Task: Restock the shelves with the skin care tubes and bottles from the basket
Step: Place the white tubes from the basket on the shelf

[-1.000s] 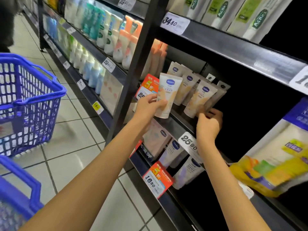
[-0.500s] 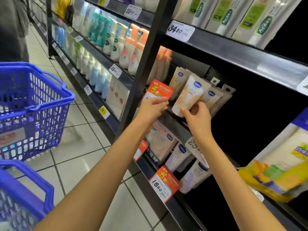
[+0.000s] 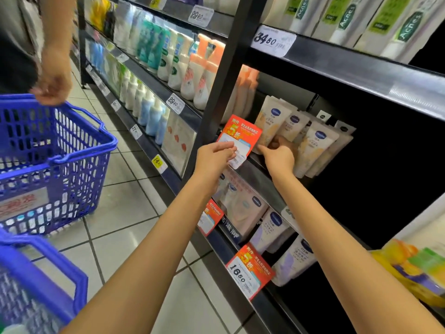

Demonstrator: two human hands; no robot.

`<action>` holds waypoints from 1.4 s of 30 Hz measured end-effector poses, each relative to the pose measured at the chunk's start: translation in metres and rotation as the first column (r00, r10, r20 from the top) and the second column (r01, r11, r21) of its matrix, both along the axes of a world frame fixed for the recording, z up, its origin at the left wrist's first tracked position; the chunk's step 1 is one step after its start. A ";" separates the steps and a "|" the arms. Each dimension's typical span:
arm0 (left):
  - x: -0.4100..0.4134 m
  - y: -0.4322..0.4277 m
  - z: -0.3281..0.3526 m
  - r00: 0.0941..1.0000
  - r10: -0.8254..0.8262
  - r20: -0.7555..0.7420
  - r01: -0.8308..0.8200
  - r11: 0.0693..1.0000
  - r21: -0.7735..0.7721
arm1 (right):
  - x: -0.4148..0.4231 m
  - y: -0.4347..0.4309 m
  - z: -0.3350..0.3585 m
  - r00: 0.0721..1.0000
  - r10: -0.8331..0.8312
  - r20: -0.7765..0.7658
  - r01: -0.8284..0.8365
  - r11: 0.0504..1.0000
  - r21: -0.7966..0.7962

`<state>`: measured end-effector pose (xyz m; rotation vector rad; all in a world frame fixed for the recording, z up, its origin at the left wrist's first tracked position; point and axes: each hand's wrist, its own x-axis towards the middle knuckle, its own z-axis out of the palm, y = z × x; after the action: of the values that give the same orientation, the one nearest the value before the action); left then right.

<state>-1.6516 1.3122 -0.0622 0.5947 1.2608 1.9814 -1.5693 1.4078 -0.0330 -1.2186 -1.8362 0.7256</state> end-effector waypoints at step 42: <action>0.009 -0.568 -0.107 0.825 0.362 -0.434 -0.562 0.448 -0.695 | -0.067 -0.401 -0.105 -0.003 0.996 -0.092 -0.815 -0.056 -0.577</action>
<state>-1.6425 0.7441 -0.1694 -0.0341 2.4796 1.4430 -1.6366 1.0072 -0.1383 0.0948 -2.9028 1.9724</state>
